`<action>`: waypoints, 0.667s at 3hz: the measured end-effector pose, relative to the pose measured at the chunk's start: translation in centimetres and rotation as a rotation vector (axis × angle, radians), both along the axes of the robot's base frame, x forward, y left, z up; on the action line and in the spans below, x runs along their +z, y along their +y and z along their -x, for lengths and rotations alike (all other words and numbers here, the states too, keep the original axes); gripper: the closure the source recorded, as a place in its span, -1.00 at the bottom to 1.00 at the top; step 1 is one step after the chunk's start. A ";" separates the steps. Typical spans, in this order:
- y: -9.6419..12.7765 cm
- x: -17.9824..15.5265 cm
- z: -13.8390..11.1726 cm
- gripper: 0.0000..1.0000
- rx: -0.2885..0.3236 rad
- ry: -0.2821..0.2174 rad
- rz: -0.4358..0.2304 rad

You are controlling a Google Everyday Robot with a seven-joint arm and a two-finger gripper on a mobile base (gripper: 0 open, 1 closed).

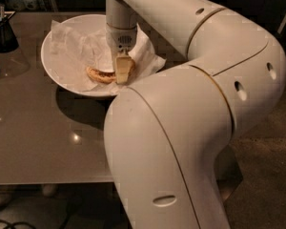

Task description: Pick banana from white bowl

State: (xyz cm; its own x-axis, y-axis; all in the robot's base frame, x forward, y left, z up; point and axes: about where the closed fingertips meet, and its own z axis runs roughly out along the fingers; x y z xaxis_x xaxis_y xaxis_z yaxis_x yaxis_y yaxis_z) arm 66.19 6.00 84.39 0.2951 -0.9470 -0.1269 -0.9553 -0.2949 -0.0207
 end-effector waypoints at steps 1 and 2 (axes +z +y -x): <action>-0.3 2.1 0.8 1.00 -0.019 -0.066 -0.027; -0.6 4.2 2.4 1.00 -0.009 -0.121 -0.065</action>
Offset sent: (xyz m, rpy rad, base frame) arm -0.0484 -0.0115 0.0687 0.1083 -0.1856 0.0020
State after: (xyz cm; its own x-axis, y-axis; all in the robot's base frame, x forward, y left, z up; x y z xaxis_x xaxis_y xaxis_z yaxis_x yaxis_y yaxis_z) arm 63.77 5.45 88.57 0.3034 -0.9406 -0.1522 -0.9473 -0.2804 -0.1551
